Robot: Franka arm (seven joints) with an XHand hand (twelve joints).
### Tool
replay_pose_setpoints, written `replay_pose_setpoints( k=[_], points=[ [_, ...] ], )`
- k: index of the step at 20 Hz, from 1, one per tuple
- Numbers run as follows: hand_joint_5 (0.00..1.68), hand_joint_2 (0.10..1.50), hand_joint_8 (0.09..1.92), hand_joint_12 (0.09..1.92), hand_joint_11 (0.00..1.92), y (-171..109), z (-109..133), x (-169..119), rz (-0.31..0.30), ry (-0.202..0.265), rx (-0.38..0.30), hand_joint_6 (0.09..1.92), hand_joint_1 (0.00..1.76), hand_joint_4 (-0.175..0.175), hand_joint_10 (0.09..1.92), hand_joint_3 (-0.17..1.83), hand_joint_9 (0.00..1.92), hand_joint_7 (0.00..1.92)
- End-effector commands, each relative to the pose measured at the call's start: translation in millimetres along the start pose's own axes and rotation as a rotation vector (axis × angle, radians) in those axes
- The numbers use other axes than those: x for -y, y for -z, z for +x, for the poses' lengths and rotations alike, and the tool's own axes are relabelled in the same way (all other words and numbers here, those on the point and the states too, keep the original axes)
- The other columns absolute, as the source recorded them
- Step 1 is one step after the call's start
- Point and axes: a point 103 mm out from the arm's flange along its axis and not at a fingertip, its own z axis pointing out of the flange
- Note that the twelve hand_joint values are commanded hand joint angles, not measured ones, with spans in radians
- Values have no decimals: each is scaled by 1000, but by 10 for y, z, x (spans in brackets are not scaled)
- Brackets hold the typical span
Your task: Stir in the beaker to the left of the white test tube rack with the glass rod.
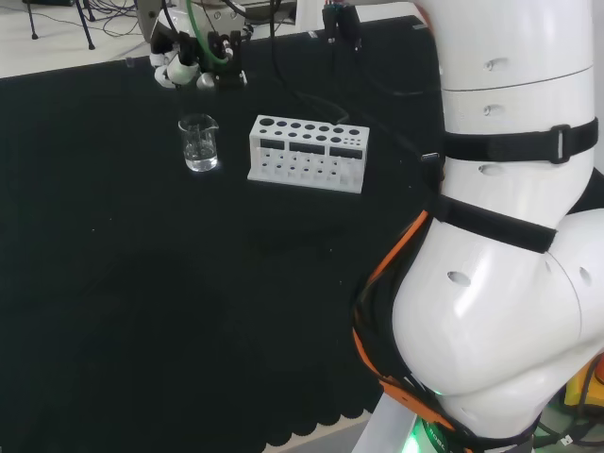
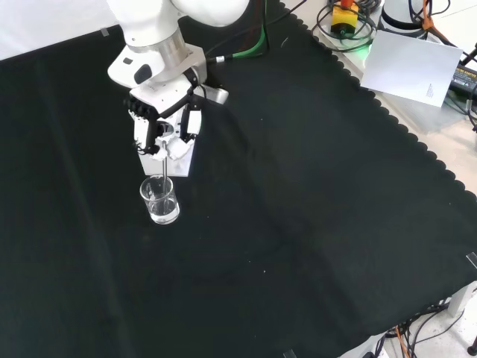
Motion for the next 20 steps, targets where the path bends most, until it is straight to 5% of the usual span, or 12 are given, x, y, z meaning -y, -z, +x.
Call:
replay_pose_setpoints(
  k=[1, 11, 20],
  points=[
    [997, 706, 1305, 869, 1673, 21, -155, -115, 2, -10, 5, 928, 1295, -175, 1008, 792, 1618, 1110],
    [997, 707, 1305, 870, 1672, 180, -477, 126, -18, -58, 31, 928, 1295, -175, 1009, 791, 1618, 1110],
    [997, 707, 1305, 872, 1672, 170, -441, 259, -23, -56, 30, 928, 1295, -175, 1009, 790, 1619, 1110]
  ],
)
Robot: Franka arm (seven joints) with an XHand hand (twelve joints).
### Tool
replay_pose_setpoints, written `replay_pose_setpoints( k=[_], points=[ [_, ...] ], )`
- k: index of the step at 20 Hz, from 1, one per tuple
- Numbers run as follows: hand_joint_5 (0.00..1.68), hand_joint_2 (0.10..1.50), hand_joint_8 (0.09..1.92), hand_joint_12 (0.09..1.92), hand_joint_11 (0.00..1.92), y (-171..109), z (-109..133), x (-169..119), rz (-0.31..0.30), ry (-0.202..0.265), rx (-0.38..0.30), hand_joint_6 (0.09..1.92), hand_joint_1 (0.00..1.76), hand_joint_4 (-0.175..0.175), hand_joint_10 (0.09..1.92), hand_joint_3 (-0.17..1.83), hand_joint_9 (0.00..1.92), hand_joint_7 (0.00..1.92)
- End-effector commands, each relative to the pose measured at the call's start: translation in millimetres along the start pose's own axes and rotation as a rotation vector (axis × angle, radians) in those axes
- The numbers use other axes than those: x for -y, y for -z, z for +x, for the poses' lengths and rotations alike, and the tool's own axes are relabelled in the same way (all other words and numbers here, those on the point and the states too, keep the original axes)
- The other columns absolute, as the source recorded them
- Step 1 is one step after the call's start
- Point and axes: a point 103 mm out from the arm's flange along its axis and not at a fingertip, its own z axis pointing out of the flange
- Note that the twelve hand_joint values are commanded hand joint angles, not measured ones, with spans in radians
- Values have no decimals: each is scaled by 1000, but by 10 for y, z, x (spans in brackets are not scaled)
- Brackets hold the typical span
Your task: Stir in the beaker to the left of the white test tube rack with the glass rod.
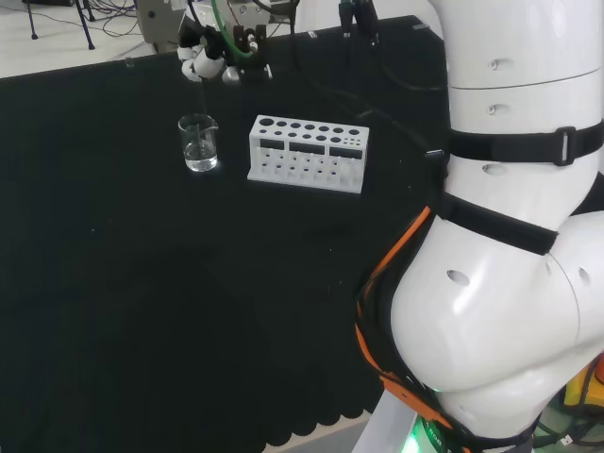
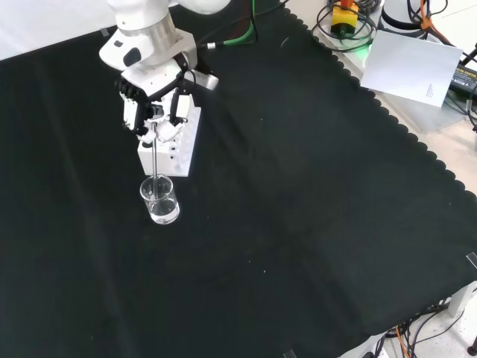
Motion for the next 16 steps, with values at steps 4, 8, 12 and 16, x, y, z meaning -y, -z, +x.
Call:
replay_pose_setpoints(
  k=[4, 8, 12, 16],
  points=[
    [997, 707, 1305, 872, 1671, -30, 163, 45, -8, 12, 2, 927, 1295, -175, 1009, 790, 1619, 1111],
    [997, 707, 1304, 873, 1671, -85, 324, -5, 8, 34, -10, 927, 1295, -175, 1009, 791, 1618, 1111],
    [997, 707, 1304, 873, 1671, -122, 445, -14, 14, 52, -10, 927, 1295, -175, 1009, 791, 1618, 1111],
    [998, 707, 1304, 874, 1671, -116, 441, -5, 7, 50, -7, 927, 1295, -175, 1009, 790, 1618, 1111]
  ],
)
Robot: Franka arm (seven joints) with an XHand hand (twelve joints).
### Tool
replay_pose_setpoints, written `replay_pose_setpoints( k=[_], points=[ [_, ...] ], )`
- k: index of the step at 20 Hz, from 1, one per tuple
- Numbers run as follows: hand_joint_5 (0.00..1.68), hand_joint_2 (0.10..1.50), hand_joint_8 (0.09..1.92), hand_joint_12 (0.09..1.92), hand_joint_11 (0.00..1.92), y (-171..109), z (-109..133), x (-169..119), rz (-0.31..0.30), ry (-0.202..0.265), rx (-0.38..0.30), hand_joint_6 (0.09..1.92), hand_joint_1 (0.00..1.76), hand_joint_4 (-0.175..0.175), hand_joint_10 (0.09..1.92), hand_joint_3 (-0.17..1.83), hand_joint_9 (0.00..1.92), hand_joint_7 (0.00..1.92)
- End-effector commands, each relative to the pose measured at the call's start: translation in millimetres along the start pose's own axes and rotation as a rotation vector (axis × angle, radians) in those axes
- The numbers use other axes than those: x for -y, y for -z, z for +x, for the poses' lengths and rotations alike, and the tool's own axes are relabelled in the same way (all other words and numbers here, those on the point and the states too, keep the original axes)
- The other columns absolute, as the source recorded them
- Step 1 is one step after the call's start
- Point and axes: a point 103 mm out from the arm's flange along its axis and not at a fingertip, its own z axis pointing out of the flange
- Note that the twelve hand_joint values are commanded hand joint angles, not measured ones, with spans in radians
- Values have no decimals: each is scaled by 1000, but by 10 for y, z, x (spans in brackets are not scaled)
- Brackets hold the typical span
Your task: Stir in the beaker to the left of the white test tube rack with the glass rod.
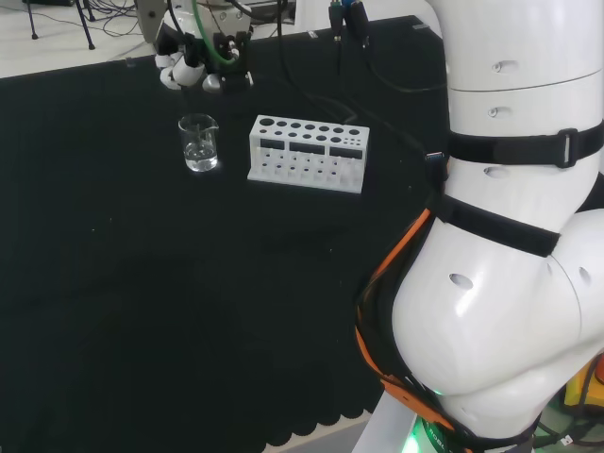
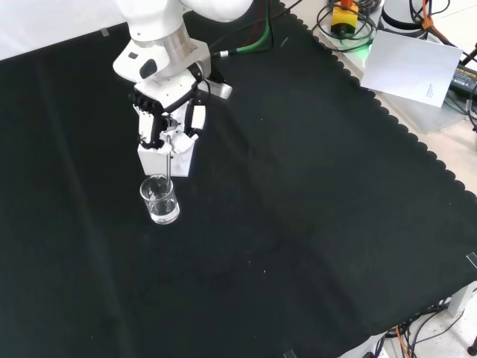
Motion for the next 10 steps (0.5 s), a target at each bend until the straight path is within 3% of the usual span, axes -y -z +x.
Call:
replay_pose_setpoints(
  k=[1, 10],
  points=[
    [998, 707, 1304, 874, 1671, -3, 8, 13, -2, -2, 4, 927, 1295, -175, 1009, 790, 1618, 1111],
    [997, 707, 1304, 875, 1671, 120, -58, 51, -20, 2, 5, 926, 1295, -175, 1009, 790, 1618, 1111]
  ],
)
